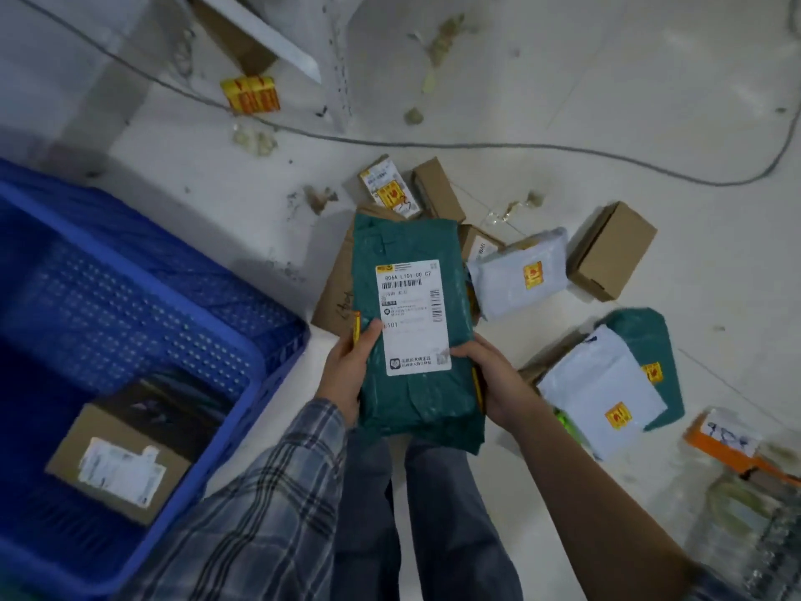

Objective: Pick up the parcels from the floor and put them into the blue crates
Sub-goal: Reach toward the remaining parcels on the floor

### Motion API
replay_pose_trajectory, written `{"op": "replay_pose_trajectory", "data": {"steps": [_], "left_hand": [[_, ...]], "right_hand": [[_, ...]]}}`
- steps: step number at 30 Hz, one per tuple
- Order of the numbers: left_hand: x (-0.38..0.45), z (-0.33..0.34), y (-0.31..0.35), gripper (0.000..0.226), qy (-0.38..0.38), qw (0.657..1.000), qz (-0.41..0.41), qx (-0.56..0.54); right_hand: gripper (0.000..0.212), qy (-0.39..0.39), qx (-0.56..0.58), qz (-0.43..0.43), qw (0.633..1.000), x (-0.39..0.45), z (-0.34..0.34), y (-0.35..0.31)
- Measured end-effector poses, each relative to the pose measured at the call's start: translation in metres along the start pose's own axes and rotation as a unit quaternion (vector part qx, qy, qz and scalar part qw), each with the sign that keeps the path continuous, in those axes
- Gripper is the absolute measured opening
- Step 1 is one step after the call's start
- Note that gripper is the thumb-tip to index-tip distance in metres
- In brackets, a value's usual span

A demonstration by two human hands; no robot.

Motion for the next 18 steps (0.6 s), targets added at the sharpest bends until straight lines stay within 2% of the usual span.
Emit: {"op": "replay_pose_trajectory", "data": {"steps": [5, 12, 15, 18], "left_hand": [[-0.015, -0.04, 0.029, 0.023, 0.053, 0.995, 0.033, -0.075], [-0.023, -0.139, 0.061, 0.013, 0.094, 0.982, 0.096, -0.132], [-0.014, -0.193, 0.053, 0.013, 0.138, 0.971, 0.085, -0.178], [-0.001, -0.242, 0.035, 0.017, 0.158, 0.959, 0.041, -0.23]], "right_hand": [[0.037, -0.058, -0.075, 0.001, 0.995, -0.019, 0.054, -0.025], [0.023, -0.13, -0.181, -0.004, 0.975, -0.036, 0.153, -0.021], [0.024, -0.168, -0.239, -0.012, 0.956, -0.039, 0.199, 0.005], [0.037, -0.203, -0.321, -0.018, 0.925, -0.038, 0.238, 0.04]]}}
Point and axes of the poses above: each hand's wrist, its own x-axis towards the middle knuckle, its own z-axis out of the palm, y = z × x, the point moved 5 cm from there along x, towards the middle knuckle, and after that the axes turned 13 degrees about y, right-handed, at the moved point
